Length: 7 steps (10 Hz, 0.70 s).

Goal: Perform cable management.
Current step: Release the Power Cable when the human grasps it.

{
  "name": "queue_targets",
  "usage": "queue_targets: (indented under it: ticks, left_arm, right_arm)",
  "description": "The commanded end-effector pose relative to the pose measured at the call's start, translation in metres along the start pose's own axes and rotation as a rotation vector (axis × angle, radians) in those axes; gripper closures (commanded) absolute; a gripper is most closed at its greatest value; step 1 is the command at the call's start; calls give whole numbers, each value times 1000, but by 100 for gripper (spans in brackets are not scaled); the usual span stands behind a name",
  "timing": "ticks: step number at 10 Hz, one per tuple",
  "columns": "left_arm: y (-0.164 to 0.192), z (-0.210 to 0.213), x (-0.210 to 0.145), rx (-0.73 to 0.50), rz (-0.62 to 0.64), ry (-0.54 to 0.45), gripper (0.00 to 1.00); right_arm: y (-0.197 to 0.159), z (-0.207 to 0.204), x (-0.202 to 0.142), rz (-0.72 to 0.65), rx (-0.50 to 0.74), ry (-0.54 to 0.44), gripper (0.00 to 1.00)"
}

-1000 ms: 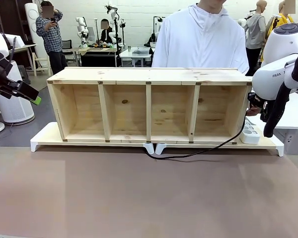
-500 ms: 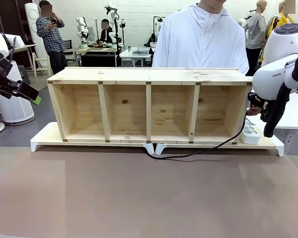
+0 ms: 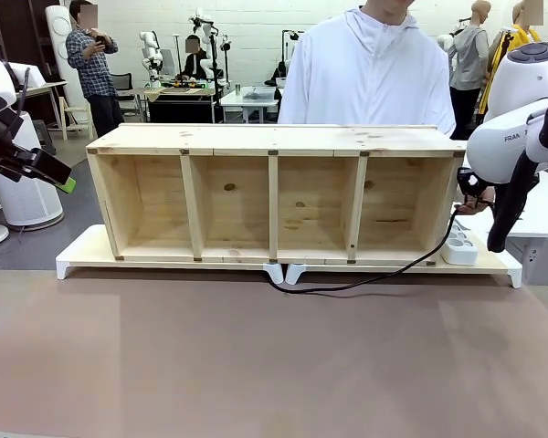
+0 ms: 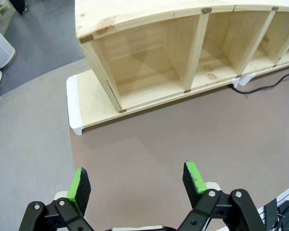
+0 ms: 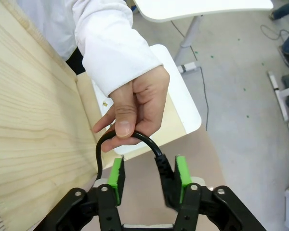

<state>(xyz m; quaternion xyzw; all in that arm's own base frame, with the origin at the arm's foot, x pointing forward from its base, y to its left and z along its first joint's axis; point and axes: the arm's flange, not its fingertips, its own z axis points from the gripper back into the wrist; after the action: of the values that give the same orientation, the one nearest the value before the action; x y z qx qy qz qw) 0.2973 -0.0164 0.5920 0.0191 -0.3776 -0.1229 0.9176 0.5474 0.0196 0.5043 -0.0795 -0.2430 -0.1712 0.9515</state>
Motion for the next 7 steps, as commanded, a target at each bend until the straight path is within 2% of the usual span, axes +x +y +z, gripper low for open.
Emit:
queue_targets:
  ticks: [1, 2, 3, 7]
  left_arm:
    - [0, -1, 2, 4, 3, -11, 0]
    - [0, -1, 2, 4, 3, -11, 0]
    - [0, -1, 2, 4, 3, -11, 0]
    - [0, -1, 2, 4, 3, -11, 0]
  right_arm:
    - [2, 1, 0, 3, 16, 4, 7]
    - [1, 0, 0, 6, 15, 0, 23]
    - [1, -1, 1, 9, 13, -17, 0]
    - [-2, -1, 1, -4, -2, 1, 0]
